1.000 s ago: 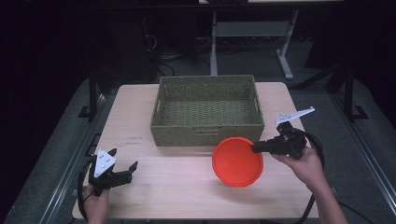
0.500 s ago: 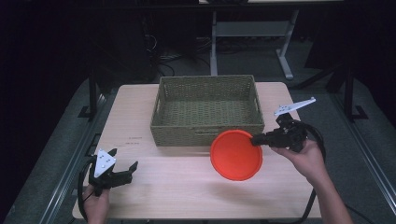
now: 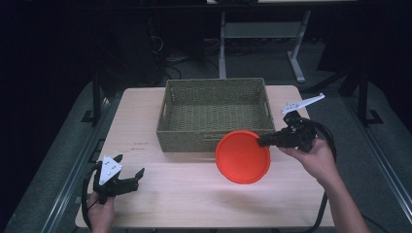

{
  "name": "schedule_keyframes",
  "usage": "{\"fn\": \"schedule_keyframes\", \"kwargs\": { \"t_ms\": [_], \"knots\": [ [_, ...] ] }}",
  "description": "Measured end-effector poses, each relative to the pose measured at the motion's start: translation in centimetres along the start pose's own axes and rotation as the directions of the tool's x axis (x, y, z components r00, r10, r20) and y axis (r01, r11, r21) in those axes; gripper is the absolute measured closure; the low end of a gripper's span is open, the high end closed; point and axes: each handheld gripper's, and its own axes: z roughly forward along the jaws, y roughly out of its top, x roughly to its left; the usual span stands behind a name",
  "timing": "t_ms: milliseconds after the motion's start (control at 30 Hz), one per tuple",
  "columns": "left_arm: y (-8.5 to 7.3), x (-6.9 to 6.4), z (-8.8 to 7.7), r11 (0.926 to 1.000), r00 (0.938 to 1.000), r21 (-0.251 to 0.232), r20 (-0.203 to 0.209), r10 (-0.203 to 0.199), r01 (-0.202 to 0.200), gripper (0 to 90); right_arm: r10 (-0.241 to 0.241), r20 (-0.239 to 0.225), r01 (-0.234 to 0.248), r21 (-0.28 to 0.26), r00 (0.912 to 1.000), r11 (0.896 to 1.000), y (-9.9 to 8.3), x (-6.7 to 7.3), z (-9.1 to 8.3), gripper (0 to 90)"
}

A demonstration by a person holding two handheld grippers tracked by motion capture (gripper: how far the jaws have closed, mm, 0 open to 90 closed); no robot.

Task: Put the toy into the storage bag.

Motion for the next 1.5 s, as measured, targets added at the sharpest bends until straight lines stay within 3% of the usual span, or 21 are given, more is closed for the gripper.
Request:
{"fn": "schedule_keyframes", "kwargs": {
  "t_ms": [1500],
  "knots": [
    [0.0,0.1,-0.1,0.9999,0.9999,-0.011,0.003,-0.011,0.011,12.8,-0.029,0.039,0.030,-0.013,0.9988,0.999,7.9,-0.3,-0.8,82.0]
  ]
}}
